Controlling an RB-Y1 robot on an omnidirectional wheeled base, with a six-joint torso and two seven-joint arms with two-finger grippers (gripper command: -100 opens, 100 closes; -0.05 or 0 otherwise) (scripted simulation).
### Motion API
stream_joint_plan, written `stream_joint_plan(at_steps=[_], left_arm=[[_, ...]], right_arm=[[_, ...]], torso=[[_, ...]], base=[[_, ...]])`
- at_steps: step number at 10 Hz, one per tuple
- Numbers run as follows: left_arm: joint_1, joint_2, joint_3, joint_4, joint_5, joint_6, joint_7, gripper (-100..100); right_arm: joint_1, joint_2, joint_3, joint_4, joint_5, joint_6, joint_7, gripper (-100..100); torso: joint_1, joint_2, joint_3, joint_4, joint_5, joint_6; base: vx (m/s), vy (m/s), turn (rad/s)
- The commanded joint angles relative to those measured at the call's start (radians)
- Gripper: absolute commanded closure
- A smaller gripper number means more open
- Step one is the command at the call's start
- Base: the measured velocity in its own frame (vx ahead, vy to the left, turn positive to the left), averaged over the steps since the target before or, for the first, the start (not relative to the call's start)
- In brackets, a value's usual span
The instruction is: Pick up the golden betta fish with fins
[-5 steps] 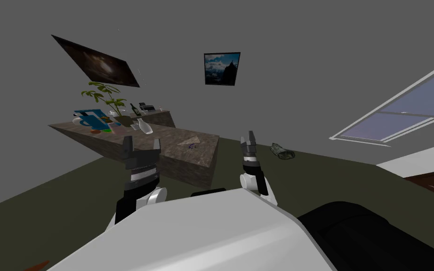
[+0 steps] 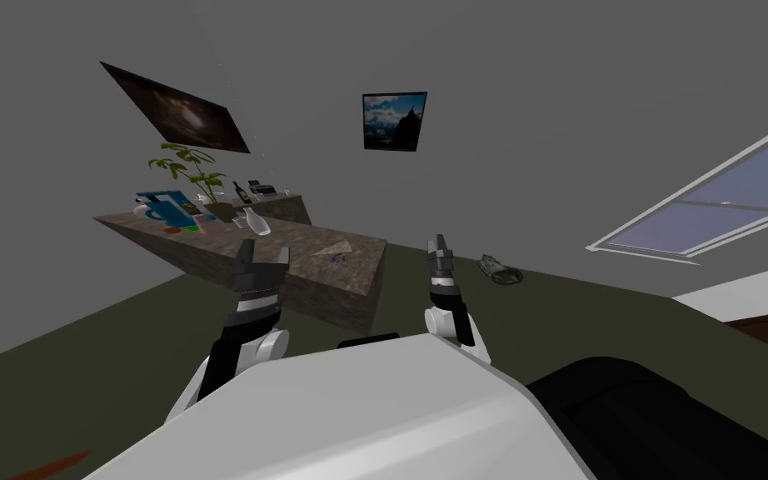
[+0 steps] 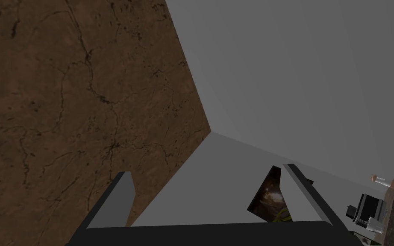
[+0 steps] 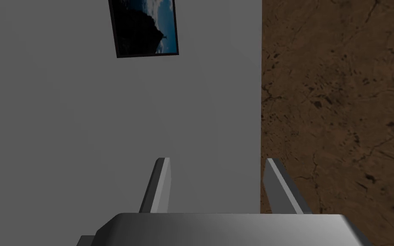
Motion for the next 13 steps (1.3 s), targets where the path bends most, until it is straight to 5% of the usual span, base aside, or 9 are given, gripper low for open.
stream_joint_plan(at_steps=[1,6,13], left_arm=[[-0.036,0.035,0.022,0.035,0.005,0.041,-0.014,-100],[-0.173,0.118,0.121,0.178,0.029,0.178,-0.063,-100],[-0.311,0.172,0.211,0.315,0.053,0.340,-0.105,-100]], right_arm=[[0.000,0.000,0.000,0.000,0.000,0.000,0.000,0],[0.000,0.000,0.000,0.000,0.000,0.000,0.000,0],[0.000,0.000,0.000,0.000,0.000,0.000,0.000,0]], torso=[[0.000,0.000,0.000,0.000,0.000,0.000],[-0.005,0.001,0.000,0.000,-0.001,0.000],[-0.002,0.000,0.000,0.000,-0.001,0.000]], base=[[-0.035,-0.122,0.050],[-0.047,-0.155,0.072],[-0.039,-0.110,0.049]])
